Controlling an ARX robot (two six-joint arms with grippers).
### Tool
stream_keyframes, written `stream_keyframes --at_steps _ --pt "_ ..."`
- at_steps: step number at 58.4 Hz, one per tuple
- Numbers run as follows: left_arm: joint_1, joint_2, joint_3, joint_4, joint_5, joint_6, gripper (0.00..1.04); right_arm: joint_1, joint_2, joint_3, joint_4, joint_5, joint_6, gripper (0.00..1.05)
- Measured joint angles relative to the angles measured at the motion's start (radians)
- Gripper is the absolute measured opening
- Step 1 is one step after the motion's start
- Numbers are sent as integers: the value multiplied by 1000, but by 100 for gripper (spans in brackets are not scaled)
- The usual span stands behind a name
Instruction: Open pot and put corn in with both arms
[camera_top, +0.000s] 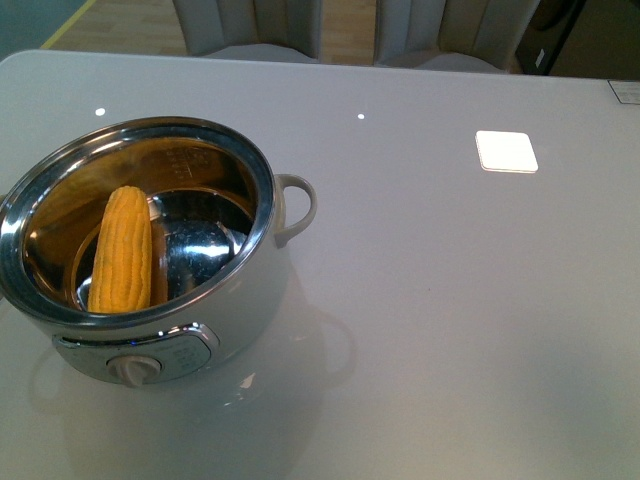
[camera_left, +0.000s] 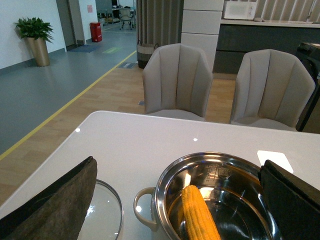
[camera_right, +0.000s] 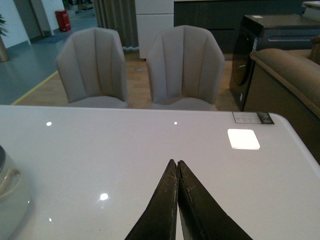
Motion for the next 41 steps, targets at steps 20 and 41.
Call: stream_keyframes --at_steps 20,41 --pt "0 0 0 0 0 0 98 0 -29 0 -11 0 0 2" --pt "0 0 0 0 0 0 98 0 -29 0 -11 0 -1 27"
